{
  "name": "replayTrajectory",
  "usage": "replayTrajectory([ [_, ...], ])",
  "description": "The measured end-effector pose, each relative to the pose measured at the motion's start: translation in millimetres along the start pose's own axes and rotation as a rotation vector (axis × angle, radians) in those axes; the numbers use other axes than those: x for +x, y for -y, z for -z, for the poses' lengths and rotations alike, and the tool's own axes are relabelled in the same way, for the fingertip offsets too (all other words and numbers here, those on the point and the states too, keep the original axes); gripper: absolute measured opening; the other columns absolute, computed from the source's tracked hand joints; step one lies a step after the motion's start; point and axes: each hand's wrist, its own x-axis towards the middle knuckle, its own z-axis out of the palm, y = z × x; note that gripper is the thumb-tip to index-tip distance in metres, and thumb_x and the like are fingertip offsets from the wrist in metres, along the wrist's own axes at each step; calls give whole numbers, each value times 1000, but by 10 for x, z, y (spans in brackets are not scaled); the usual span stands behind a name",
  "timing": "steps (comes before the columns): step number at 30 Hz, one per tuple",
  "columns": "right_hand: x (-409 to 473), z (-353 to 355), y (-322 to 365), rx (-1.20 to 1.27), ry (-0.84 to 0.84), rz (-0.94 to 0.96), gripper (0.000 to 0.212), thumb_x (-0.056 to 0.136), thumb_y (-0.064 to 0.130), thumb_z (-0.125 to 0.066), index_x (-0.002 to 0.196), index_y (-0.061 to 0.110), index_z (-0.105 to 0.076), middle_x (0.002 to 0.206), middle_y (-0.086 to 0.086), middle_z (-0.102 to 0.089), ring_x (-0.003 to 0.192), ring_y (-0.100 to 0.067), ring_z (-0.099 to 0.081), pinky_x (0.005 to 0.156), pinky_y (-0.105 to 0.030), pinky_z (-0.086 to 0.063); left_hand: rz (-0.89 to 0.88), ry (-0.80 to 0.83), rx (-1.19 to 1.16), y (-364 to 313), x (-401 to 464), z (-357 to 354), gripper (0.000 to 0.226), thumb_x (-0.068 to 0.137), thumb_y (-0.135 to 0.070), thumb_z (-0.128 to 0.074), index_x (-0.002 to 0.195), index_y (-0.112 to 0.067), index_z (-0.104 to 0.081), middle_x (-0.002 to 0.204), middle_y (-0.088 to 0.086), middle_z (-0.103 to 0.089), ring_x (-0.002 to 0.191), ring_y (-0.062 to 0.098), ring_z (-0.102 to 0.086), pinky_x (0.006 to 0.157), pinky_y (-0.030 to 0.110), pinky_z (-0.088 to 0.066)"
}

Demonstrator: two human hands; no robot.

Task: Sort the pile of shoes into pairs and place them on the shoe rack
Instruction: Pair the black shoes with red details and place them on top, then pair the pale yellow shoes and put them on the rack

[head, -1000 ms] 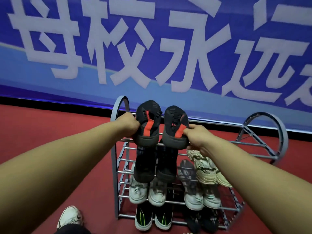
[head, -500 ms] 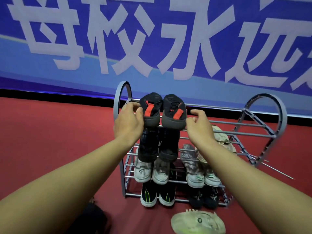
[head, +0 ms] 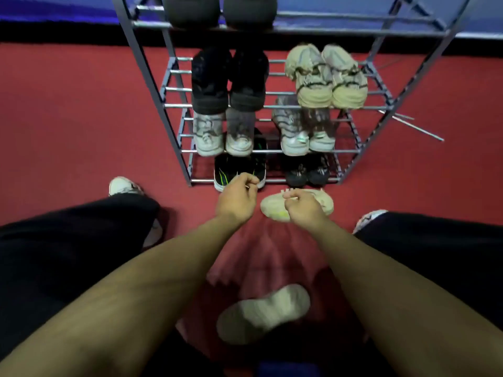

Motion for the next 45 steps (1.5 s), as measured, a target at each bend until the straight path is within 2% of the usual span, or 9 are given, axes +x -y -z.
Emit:
replayTrajectory([
  [3, -43, -153, -646, -114, 134, -96, 12, 88, 16, -59, 95, 14, -68, 101, -8, -67, 99, -25, -62, 96, -36, -48, 104, 113, 89, 323, -162, -252, 19, 89, -20, -51, 104, -21, -64, 101, -1, -70, 88, 24, -64, 83, 32, -49],
  [10, -286, -328, -1200, -475, 395, -167, 35, 92, 20, -57, 126, 16, -60, 132, -6, -61, 122, -25, -57, 103, -27, -41, 184, 573, 266, 886, -670, -878, 18, 92, -4, -42, 83, -4, -58, 69, 4, -59, 62, 12, -53, 64, 19, -43],
  [15, -260, -474, -1231, -521, 461, -160, 39, 90, 22, -61, 129, 20, -58, 128, -7, -63, 116, -26, -60, 99, -28, -44, 203, 912, 313, 963, -1068, -1040, 38, 87, -12, -63, 123, -5, -55, 117, 8, -65, 94, 19, -59, 65, 12, -39],
  [21, -267, -536, -1298, -509, 512, -202, 44, 89, 22, -65, 132, 17, -56, 133, -8, -59, 121, -26, -57, 103, -27, -42, 243, 1147, 618, 1034, -1283, -1152, 55, 80, -39, -70, 120, -7, -52, 119, 14, -62, 106, 31, -63, 89, 35, -49],
  [27, -216, -446, -1303, -462, 404, -218, 35, 96, 34, -48, 120, 14, -65, 130, -10, -63, 121, -28, -58, 103, -32, -44, 150, 1122, 404, 784, -1173, -1072, 32, 80, -27, -68, 111, -18, -65, 111, 6, -69, 106, 25, -64, 73, 17, -47],
  [33, -98, -376, -1191, -158, 215, -251, 40, 99, 38, -43, 103, 8, -69, 109, -15, -70, 103, -31, -63, 90, -36, -45, -483, 564, 813, 537, -555, -707, 29, 87, -30, -49, 114, -32, -57, 120, -3, -58, 111, 26, -54, 90, 39, -36],
  [36, -150, -456, -1125, -3, 255, -233, 21, 96, 34, -53, 91, 19, -66, 81, -4, -68, 73, -22, -63, 69, -32, -51, -368, 465, 911, 659, -482, -622, 36, 91, -23, -41, 126, -28, -50, 126, 2, -53, 115, 29, -48, 94, 42, -34],
  [40, -244, -527, -1143, -391, 388, -154, 38, 97, 31, -52, 128, 10, -59, 131, -10, -62, 122, -26, -57, 102, -30, -42, 12, 664, 811, 935, -715, -651, 48, 86, -25, -46, 134, -20, -44, 134, 5, -50, 122, 30, -46, 98, 43, -41],
  [45, -163, -479, -1265, -568, 424, -187, 41, 93, 28, -54, 132, 16, -57, 136, -8, -60, 125, -26, -55, 106, -32, -42, 290, 628, 559, 1056, -776, -776, 48, 83, -26, -49, 131, -21, -49, 132, 9, -54, 121, 34, -52, 98, 42, -45],
])
